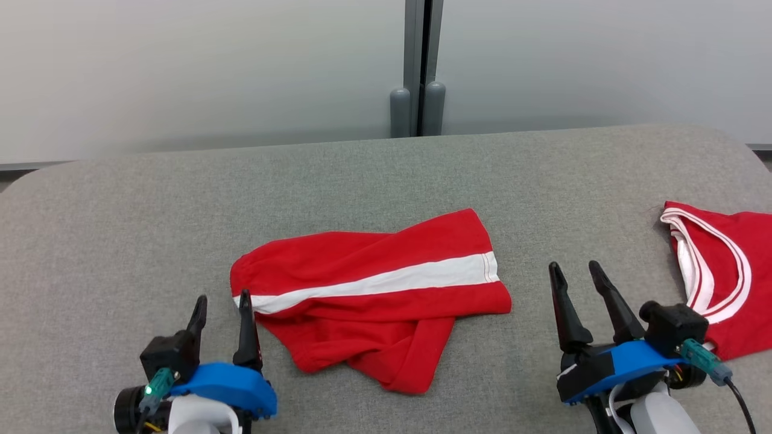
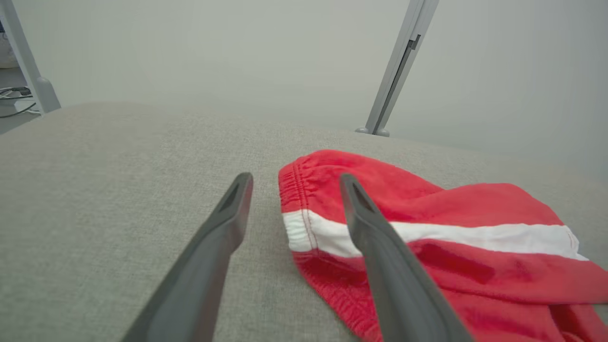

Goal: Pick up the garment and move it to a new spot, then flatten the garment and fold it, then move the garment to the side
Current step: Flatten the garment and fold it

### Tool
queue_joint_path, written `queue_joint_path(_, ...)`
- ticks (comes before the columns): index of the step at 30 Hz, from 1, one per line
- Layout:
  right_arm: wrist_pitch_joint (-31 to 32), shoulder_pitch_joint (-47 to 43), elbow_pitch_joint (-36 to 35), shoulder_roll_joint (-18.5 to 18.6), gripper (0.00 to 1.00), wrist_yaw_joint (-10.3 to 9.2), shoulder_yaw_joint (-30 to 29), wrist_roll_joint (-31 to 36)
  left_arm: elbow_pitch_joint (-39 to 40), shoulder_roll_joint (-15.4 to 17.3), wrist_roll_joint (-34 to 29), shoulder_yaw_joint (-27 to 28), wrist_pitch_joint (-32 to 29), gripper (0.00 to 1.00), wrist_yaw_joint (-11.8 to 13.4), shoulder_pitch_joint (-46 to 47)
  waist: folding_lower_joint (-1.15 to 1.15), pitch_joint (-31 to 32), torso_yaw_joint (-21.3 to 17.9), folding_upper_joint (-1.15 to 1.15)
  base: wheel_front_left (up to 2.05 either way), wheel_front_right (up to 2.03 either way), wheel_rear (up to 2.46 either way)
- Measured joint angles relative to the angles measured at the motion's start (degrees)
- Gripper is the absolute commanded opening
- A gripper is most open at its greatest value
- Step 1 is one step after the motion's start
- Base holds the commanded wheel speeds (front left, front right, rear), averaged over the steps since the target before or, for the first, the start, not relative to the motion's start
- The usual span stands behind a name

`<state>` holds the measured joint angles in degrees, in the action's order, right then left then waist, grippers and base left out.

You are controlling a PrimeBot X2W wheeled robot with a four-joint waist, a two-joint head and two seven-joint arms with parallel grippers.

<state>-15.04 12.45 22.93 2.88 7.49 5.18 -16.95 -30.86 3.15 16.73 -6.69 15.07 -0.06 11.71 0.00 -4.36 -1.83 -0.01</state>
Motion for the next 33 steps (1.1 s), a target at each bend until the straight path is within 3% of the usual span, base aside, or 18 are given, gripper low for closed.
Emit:
queue_joint_path(7,0.0,-3.0,-0.4,0.0,1.00,-0.01,-0.6,0.9,1.6,-0.2,-0.5,-0.2,0.0,1.00,1.2,-5.4,0.00,2.0,-0.8,0.00,0.00,0.00,0.00)
queue_joint_path(17,0.0,-5.3,0.2,0.0,1.00,0.00,1.4,5.3,1.3,-0.2,-5.4,-1.2,0.0,1.00,6.3,-6.1,0.00,3.2,-1.3,0.00,0.00,0.00,0.00)
queue_joint_path(21,0.0,-5.4,0.7,0.0,1.00,0.00,1.0,5.8,1.1,-0.2,-5.5,-1.4,0.0,1.00,6.7,-6.3,0.00,3.2,-1.2,0.00,0.00,0.00,0.00)
queue_joint_path(33,0.0,-4.2,0.7,0.0,1.00,-0.01,1.9,4.9,-0.3,-0.2,2.3,-0.2,0.0,1.00,0.5,-2.7,0.01,-1.2,-1.2,0.02,0.00,0.00,0.00)
